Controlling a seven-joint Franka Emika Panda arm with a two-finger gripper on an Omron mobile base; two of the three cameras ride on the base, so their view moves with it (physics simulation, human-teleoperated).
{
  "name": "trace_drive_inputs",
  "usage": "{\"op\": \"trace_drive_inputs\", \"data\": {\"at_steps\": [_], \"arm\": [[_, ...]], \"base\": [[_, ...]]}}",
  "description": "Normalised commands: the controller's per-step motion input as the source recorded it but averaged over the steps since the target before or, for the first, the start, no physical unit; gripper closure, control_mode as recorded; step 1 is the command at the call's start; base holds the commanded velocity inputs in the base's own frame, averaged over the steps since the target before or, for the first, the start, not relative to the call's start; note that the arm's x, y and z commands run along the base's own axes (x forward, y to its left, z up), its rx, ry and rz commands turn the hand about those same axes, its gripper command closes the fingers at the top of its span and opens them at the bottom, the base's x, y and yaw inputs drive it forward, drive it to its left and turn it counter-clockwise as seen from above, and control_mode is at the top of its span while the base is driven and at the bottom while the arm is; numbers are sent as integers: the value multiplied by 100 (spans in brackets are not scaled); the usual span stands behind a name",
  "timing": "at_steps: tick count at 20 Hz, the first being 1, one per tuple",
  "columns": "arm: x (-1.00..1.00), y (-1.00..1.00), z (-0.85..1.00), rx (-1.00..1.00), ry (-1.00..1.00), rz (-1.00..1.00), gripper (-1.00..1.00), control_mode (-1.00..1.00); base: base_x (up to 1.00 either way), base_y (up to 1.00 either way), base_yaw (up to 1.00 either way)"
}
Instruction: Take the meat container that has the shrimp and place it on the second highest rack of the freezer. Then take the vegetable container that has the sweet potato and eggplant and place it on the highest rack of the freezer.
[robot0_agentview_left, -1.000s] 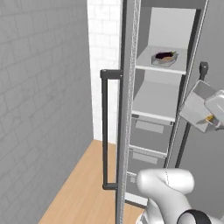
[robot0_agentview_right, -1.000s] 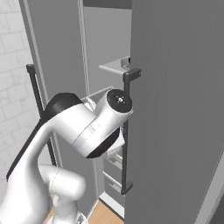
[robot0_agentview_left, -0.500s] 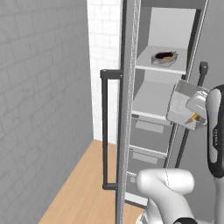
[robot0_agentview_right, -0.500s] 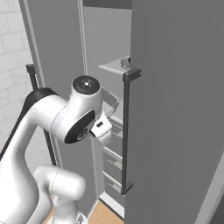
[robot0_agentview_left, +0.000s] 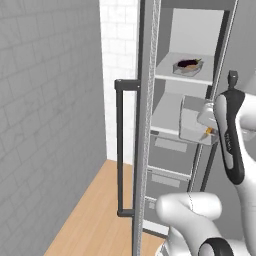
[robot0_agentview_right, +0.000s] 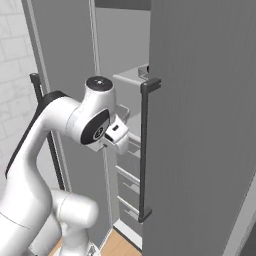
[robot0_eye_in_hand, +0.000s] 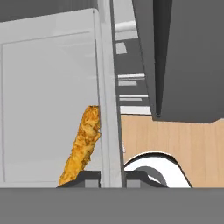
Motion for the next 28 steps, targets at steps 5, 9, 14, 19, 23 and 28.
{"op": "trace_drive_inputs", "data": {"at_steps": [5, 9, 14, 19, 23, 28], "arm": [[21, -1, -30, -2, 0, -4, 100, -100], [20, 0, -45, -8, -10, -1, 100, -100], [63, -1, -26, -1, 2, 0, 100, -100], [56, -13, -2, 0, 12, 0, 100, -100], [64, -11, -15, 0, 7, 0, 100, -100], [57, -19, -21, 0, 3, 0, 100, -100]], "base": [[0, 0, 0], [0, 0, 0], [0, 0, 0], [0, 0, 0], [0, 0, 0], [0, 0, 0]]}}
